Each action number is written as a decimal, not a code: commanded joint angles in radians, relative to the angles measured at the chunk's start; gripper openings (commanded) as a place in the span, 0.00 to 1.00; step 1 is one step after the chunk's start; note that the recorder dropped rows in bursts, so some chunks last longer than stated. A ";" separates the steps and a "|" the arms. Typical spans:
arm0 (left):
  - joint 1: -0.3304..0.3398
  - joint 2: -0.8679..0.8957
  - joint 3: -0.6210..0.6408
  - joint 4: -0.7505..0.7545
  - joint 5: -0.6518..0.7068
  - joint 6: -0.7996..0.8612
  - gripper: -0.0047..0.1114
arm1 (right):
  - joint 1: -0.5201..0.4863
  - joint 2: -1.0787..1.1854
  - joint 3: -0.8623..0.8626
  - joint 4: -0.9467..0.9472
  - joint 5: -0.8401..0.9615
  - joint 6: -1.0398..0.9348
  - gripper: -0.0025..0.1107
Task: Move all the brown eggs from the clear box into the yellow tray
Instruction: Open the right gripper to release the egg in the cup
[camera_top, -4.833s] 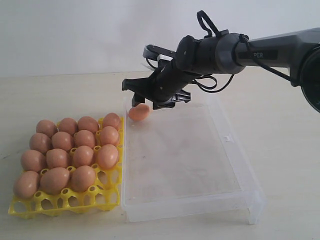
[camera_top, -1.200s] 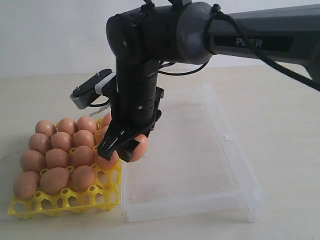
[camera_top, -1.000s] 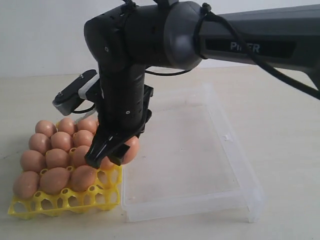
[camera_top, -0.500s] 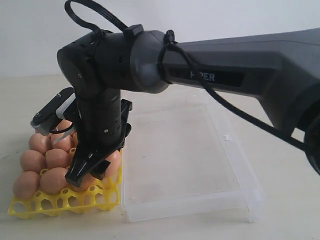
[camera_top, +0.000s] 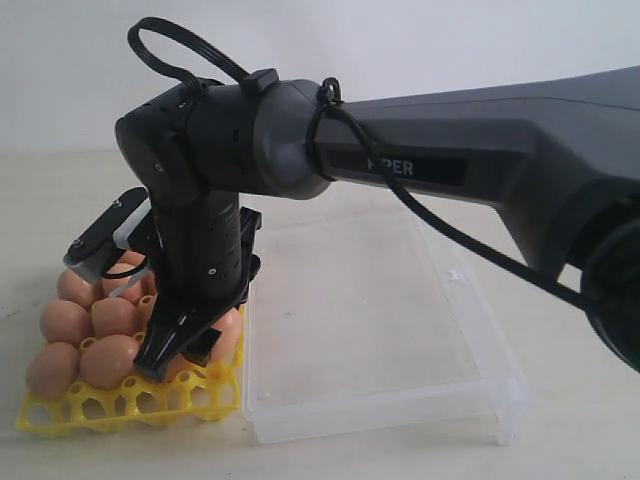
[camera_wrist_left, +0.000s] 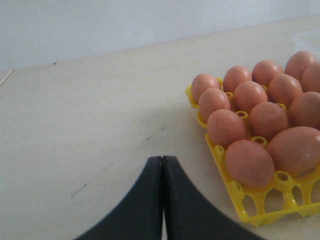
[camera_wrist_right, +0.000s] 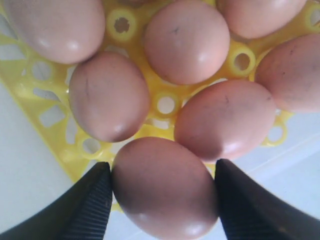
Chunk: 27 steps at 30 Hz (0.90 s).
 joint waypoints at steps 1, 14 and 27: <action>-0.005 -0.006 -0.004 -0.003 -0.006 -0.005 0.04 | 0.001 -0.003 -0.007 -0.003 -0.015 -0.009 0.02; -0.005 -0.006 -0.004 -0.003 -0.006 -0.005 0.04 | 0.001 -0.003 -0.007 0.001 -0.014 -0.018 0.04; -0.005 -0.006 -0.004 -0.003 -0.006 -0.005 0.04 | 0.001 -0.003 -0.007 0.001 -0.010 -0.018 0.45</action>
